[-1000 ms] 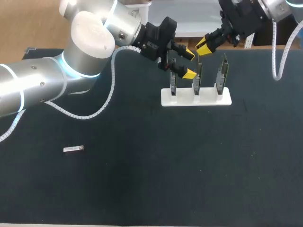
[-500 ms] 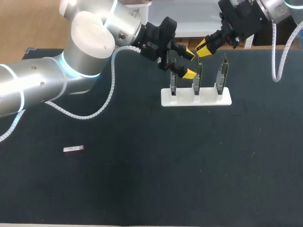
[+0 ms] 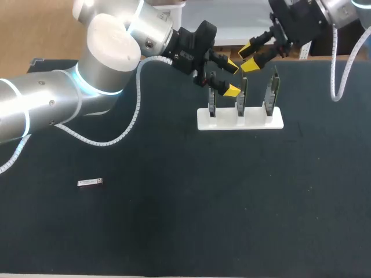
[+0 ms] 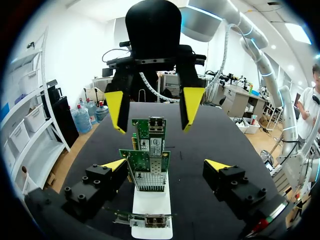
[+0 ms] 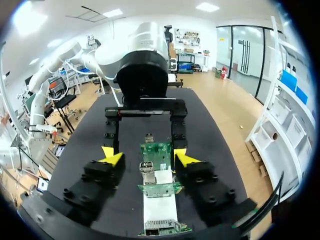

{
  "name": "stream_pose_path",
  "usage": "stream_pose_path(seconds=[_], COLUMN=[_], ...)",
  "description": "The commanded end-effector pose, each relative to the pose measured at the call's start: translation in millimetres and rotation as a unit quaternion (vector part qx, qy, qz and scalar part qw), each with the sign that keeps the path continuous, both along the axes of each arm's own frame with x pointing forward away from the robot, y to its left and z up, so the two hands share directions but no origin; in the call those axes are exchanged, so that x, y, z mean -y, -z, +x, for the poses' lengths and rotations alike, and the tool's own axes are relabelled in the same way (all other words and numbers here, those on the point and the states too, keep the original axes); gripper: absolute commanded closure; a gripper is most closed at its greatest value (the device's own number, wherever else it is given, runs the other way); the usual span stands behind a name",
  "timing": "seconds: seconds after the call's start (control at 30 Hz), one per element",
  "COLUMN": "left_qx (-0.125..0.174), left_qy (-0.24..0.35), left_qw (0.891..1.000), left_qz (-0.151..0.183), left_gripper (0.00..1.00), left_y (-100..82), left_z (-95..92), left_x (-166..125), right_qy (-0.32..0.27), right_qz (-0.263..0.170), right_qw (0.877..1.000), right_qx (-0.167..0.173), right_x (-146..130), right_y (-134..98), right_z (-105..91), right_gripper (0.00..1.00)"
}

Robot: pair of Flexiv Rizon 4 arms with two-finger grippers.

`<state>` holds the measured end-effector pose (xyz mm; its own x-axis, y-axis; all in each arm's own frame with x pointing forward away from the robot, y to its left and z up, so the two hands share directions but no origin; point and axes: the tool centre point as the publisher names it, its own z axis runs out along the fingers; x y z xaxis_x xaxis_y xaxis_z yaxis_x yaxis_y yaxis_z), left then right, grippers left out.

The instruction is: Pick up the optical module with the left hand, and insert it into the network port with the right hand.

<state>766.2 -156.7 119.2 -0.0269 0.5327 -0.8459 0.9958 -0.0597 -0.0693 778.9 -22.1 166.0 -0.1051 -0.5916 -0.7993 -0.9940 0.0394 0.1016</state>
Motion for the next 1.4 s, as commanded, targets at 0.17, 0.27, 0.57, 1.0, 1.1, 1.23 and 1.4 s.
stream_pose_path(seconds=[0.17, 0.27, 0.57, 1.0, 1.1, 1.23, 1.4], left_qx=[-0.001, -0.001, -0.001, -0.001, -0.001, -0.001, -0.001], left_qy=[0.001, 0.001, 0.001, 0.001, 0.001, 0.001, 0.001], left_qw=[1.0, 1.0, 1.0, 1.0, 1.0, 1.0, 1.0], left_qz=[0.002, 0.002, 0.002, 0.002, 0.002, 0.002, 0.002], left_gripper=[0.0, 0.0, 0.0, 0.0, 0.0, 0.0, 0.0], left_y=[-0.5, -0.5, -0.5, -0.5, -0.5, -0.5, -0.5], left_z=[1.4, 1.4, 1.4, 1.4, 1.4, 1.4, 1.4], left_x=[1, 1, 1, 1, 1, 1, 1], right_qy=[0.0, 0.001, 0.002, -0.005, -0.005, -0.005, -0.006], right_qz=[0.023, 0.025, 0.03, 0.027, 0.026, 0.024, 0.018], right_qw=[1.0, 1.0, 0.999, 1.0, 1.0, 1.0, 1.0], right_qx=[-0.007, -0.005, 0.011, 0.012, 0.011, 0.007, 0.006], right_x=[6, 6, 3, -1, -1, -1, -1], right_y=[-10, -13, -21, -19, -18, -15, -12], right_z=[4.0, 3.7, 2.8, 4.7, 4.8, 4.7, 3.5], right_gripper=[0.0, 0.0, 1.0, 1.0, 1.0, 1.0, 1.0])
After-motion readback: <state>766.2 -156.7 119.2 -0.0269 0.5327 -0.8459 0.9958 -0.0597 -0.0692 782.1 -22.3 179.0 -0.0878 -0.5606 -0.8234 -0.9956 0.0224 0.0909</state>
